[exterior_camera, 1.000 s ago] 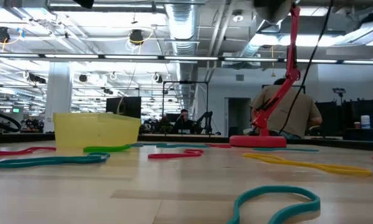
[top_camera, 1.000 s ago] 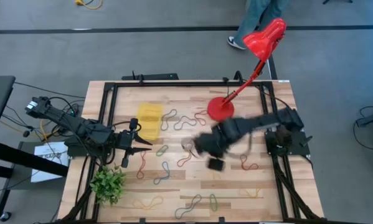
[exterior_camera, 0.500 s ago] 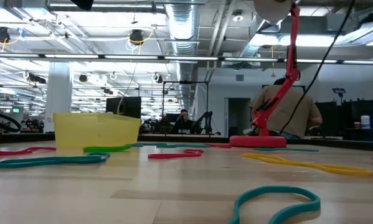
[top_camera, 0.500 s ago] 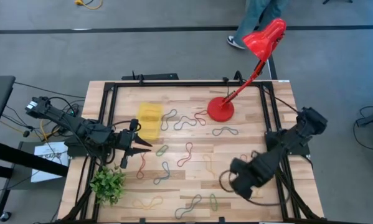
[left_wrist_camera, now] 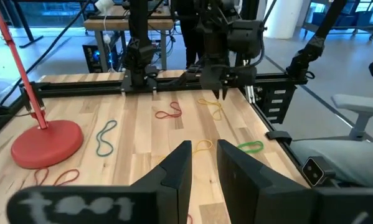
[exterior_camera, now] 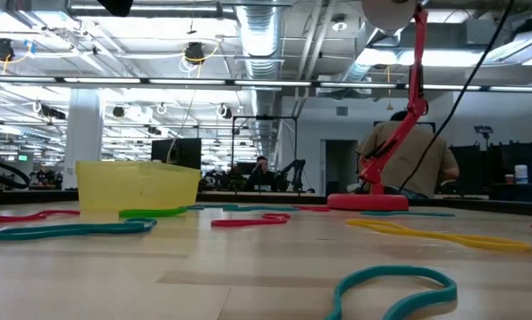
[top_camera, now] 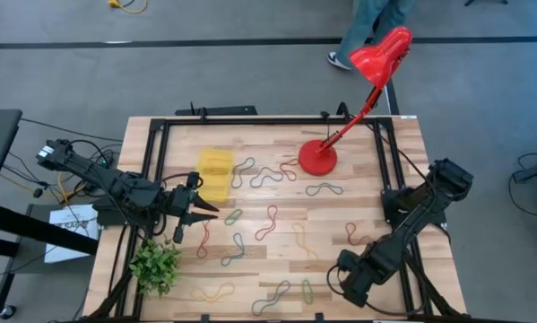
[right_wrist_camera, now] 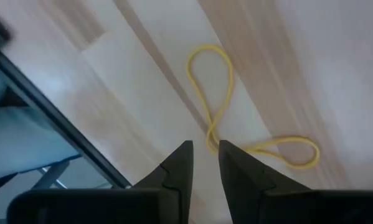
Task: Pick and place items into bin
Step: Put the yellow rubber band into the yellow bin
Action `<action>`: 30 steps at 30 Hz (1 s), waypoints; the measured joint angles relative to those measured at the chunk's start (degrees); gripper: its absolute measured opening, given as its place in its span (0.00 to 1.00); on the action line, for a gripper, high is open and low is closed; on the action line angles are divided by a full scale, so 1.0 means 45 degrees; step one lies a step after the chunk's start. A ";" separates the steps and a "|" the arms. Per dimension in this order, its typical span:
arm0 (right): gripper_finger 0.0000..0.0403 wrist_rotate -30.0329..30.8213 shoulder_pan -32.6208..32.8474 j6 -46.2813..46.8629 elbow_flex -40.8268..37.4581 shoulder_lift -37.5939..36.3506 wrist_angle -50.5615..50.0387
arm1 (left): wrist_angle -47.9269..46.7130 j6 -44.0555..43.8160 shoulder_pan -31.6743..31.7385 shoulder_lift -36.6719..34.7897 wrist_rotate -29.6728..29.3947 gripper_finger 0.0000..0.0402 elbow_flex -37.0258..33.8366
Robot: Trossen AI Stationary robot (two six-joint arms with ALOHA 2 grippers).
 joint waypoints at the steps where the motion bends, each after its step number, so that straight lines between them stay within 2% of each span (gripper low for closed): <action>1: 0.18 -0.0021 -0.0002 0.0008 0.0000 0.0092 0.0022 | -0.0003 0.0003 0.0005 0.0000 0.0000 0.17 0.0000; 4: 0.18 -0.0122 0.0003 -0.0035 0.0000 0.0520 0.0178 | -0.0002 0.0008 0.0005 0.0000 -0.0008 0.17 0.0000; 8: 0.18 -0.1047 0.0003 -0.0040 0.0000 0.1280 0.0583 | 0.0001 0.0137 0.0004 0.0000 -0.0010 0.17 0.0000; 16: 0.18 -0.1971 -0.0196 -0.0777 0.0055 0.2479 0.0679 | 0.0274 0.1271 0.0000 -0.0005 -0.0044 0.17 0.0000; 25: 0.17 -0.1738 -0.0296 -0.0951 0.0047 0.2572 0.0425 | 0.0363 0.2308 0.0003 -0.0005 -0.0062 0.17 0.0000; 30: 0.09 -0.0892 -0.0311 -0.0890 0.0015 0.2551 0.0884 | 0.0395 0.2393 0.0005 -0.0005 -0.0063 0.17 0.0000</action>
